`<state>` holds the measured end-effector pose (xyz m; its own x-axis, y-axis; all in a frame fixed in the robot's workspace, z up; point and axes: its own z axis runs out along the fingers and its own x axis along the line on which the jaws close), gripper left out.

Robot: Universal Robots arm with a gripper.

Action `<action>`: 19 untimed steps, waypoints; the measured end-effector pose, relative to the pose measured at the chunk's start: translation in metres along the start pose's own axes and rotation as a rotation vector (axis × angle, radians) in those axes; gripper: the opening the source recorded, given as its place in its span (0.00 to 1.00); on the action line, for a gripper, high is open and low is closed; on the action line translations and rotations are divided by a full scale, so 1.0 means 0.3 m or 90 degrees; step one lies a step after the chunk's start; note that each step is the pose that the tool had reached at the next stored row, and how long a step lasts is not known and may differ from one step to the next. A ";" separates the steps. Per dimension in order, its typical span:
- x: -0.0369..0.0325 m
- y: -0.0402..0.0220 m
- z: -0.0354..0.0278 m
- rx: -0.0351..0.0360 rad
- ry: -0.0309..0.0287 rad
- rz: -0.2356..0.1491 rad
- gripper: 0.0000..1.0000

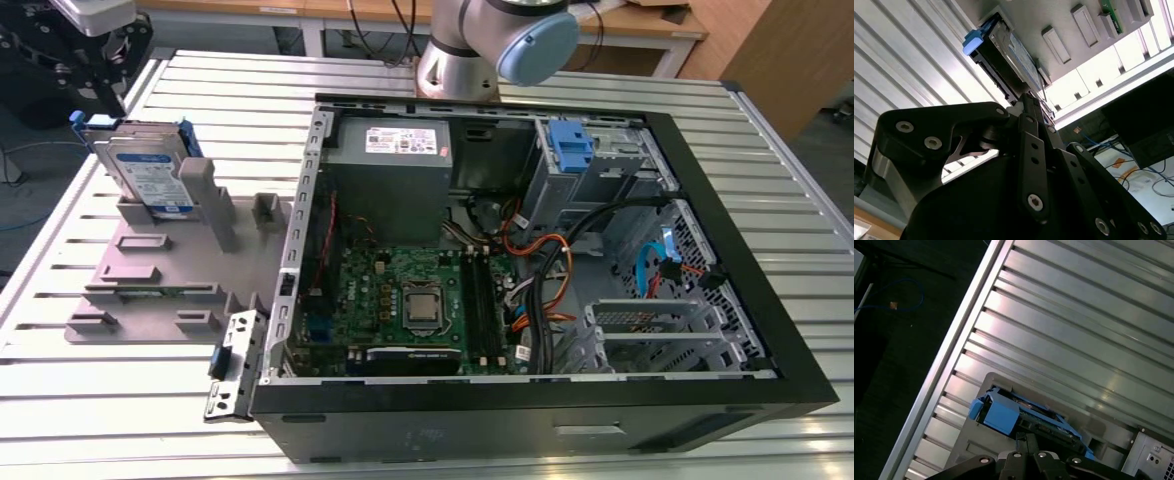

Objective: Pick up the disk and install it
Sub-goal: 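Pick up the disk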

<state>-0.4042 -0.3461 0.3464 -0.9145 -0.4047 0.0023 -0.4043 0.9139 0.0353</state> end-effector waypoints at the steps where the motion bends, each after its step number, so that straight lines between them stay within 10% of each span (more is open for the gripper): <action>1: 0.000 0.000 -0.001 0.0000 0.0001 -0.002 0.11; 19: 0.000 0.000 -0.001 0.0004 0.0059 -0.168 0.11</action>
<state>-0.4042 -0.3461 0.3467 -0.7774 -0.6291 0.0022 -0.6286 0.7769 0.0353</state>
